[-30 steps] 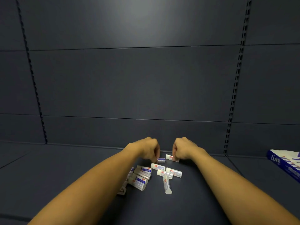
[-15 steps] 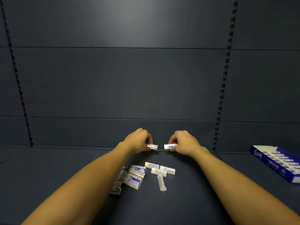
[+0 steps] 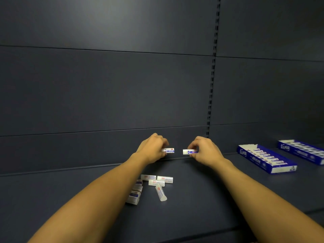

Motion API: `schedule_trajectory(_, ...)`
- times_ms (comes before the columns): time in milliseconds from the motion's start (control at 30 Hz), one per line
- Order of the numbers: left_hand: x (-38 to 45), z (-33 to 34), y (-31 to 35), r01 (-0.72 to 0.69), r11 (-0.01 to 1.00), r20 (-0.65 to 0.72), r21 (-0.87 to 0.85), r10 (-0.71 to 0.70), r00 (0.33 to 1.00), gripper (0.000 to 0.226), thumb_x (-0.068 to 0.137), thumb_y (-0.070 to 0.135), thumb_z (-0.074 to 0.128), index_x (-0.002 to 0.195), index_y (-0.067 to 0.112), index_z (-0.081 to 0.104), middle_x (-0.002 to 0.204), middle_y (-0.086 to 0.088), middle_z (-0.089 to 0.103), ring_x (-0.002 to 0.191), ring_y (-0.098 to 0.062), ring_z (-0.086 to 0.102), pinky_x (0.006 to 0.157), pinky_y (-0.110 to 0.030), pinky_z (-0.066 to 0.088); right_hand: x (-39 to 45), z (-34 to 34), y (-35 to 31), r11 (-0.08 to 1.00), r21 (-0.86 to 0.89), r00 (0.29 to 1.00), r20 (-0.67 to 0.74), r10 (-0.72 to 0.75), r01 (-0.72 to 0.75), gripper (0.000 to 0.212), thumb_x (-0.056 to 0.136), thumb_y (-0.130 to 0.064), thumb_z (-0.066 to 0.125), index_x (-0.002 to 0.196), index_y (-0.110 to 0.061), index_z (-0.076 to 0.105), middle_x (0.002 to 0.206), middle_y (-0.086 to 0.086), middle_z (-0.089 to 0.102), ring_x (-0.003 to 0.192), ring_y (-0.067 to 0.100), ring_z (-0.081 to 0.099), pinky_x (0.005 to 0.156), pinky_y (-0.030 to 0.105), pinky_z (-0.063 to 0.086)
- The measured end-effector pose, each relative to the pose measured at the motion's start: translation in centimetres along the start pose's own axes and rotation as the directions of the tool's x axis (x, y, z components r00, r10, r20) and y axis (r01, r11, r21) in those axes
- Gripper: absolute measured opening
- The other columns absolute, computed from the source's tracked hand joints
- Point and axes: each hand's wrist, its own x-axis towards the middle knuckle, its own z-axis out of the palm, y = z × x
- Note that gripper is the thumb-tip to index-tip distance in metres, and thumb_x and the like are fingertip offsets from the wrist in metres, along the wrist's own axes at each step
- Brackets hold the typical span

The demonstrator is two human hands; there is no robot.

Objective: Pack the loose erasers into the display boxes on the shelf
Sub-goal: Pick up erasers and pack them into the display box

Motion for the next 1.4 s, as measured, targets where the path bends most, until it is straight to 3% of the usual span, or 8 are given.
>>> schedule_trajectory(100,0.5,0.8,1.5,-0.054,0.998,-0.029,0.019,0.055,0.998,0.040,0.098,0.030,0.063,0.137,0.021,0.059,0.124,0.002,0.059,0.120,-0.020,0.045,0.092,-0.039,0.050,-1.7,-0.6,1.1,0.999,-0.037,0.999,-0.010,0.033,-0.033,0.015,0.086,-0.023,0.075,0.100,-0.028,0.073,0.100,-0.013,0.056,0.090,0.013,0.057,0.073,0.028,0.045)
schedule_trajectory(300,1.4,1.5,5.1,-0.114,0.993,-0.046,0.030,0.115,0.992,0.027,0.096,0.030,0.065,0.122,0.025,0.068,0.116,0.005,0.060,0.112,-0.016,0.046,0.081,-0.031,0.048,-4.2,-2.9,3.3,0.994,-0.079,0.995,-0.062,0.072,-0.077,0.017,0.087,-0.027,0.074,0.104,-0.026,0.074,0.103,-0.011,0.058,0.092,0.014,0.059,0.076,0.032,0.049)
schedule_trajectory(633,3.3,1.4,12.7,-0.104,0.995,-0.039,-0.003,0.104,0.994,0.023,0.093,0.031,0.068,0.115,0.025,0.069,0.110,0.008,0.057,0.109,-0.014,0.045,0.079,-0.030,0.046,-8.5,-8.3,9.0,0.987,-0.127,0.992,-0.092,0.084,-0.095,0.015,0.089,-0.027,0.073,0.103,-0.025,0.072,0.104,-0.010,0.056,0.095,0.014,0.059,0.076,0.032,0.050)
schedule_trajectory(767,3.8,1.6,16.8,-0.085,0.996,-0.041,-0.023,0.084,0.996,0.022,0.093,0.029,0.068,0.115,0.024,0.069,0.107,0.009,0.056,0.105,-0.012,0.043,0.080,-0.032,0.048,-10.7,-10.3,12.1,0.984,-0.147,0.993,-0.082,0.088,-0.099,0.014,0.089,-0.028,0.072,0.103,-0.025,0.072,0.104,-0.012,0.055,0.092,0.012,0.056,0.070,0.027,0.040)
schedule_trajectory(933,4.0,2.1,22.0,-0.072,0.997,-0.052,-0.018,0.071,0.996,0.021,0.093,0.026,0.066,0.114,0.025,0.070,0.102,0.011,0.053,0.105,-0.012,0.044,0.076,-0.030,0.047,-13.1,-12.6,15.8,0.973,-0.199,0.993,-0.063,0.103,-0.114,0.015,0.089,-0.027,0.069,0.104,-0.027,0.072,0.109,-0.010,0.058,0.100,0.017,0.059,0.072,0.032,0.046)
schedule_trajectory(1100,4.2,1.9,26.0,-0.050,0.999,-0.045,0.016,0.051,0.998,0.025,0.093,0.021,0.059,0.115,0.024,0.070,0.109,0.006,0.058,0.108,-0.016,0.046,0.076,-0.030,0.046,-14.4,-14.6,18.7,0.967,-0.224,0.993,-0.050,0.111,-0.119,0.022,0.088,-0.027,0.071,0.109,-0.028,0.071,0.114,-0.008,0.058,0.103,0.018,0.060,0.073,0.032,0.050)
schedule_trajectory(1400,6.2,3.3,29.9,0.000,0.999,-0.032,0.049,0.001,0.999,0.023,0.094,0.026,0.061,0.115,0.023,0.070,0.111,0.004,0.059,0.110,-0.017,0.047,0.078,-0.036,0.051,-15.2,-15.8,22.8,0.955,-0.256,0.988,-0.066,0.136,-0.149,0.027,0.089,-0.028,0.071,0.116,-0.031,0.069,0.118,-0.007,0.058,0.107,0.019,0.060,0.072,0.031,0.045)
